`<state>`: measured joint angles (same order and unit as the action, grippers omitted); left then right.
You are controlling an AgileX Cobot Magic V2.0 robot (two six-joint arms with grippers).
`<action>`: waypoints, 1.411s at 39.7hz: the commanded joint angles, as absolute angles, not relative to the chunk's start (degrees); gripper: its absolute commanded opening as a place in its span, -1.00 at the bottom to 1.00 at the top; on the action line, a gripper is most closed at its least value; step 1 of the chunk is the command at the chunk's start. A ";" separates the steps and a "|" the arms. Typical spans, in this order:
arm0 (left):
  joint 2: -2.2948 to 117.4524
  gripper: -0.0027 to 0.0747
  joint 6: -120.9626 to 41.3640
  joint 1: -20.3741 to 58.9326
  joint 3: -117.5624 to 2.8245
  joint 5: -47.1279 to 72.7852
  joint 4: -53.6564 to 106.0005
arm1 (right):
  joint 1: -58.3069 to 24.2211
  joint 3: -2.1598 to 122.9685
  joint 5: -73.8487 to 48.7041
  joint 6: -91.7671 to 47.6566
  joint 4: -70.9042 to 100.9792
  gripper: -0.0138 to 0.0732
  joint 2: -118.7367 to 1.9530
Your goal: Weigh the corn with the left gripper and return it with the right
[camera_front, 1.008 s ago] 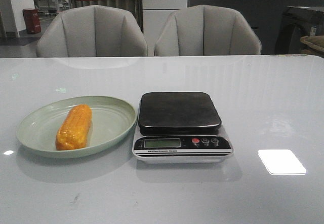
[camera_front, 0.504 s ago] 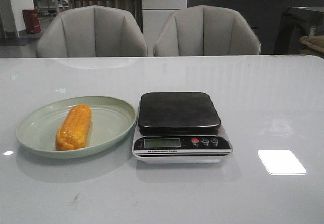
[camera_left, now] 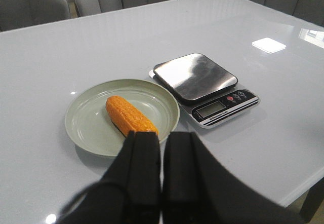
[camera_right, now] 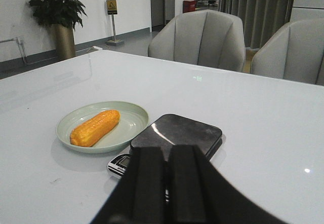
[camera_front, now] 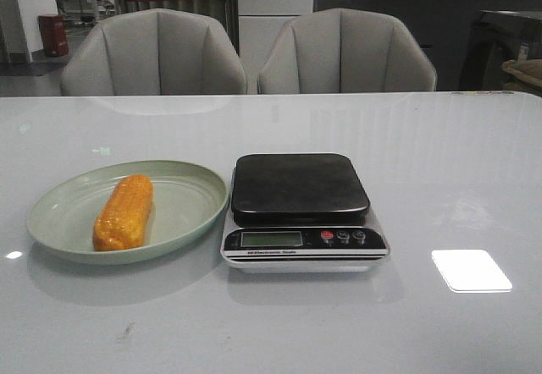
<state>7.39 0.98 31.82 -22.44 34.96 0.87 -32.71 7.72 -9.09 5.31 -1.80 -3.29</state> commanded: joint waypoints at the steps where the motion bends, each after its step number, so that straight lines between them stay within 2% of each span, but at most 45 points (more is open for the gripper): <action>1: 7.93 -0.64 1.32 31.96 -23.96 30.25 1.23 | -32.46 9.17 -4.99 4.92 -1.96 -0.30 -3.82; 26: 7.93 -0.64 1.32 31.49 -22.36 29.24 0.96 | -32.46 9.17 -4.99 4.92 -1.96 -0.30 -3.82; 30: 7.93 -0.64 1.32 28.10 -20.42 25.34 -0.33 | -32.46 9.17 -4.99 4.92 -1.96 -0.30 -3.82; 45: 1.53 -0.64 1.32 6.18 -5.74 1.84 -1.79 | -32.46 9.17 -4.99 4.92 -1.96 -0.30 -3.82; 56: -1.42 -0.64 1.32 2.78 2.31 -6.27 -1.79 | -32.46 9.17 -4.99 4.92 -1.96 -0.30 -3.82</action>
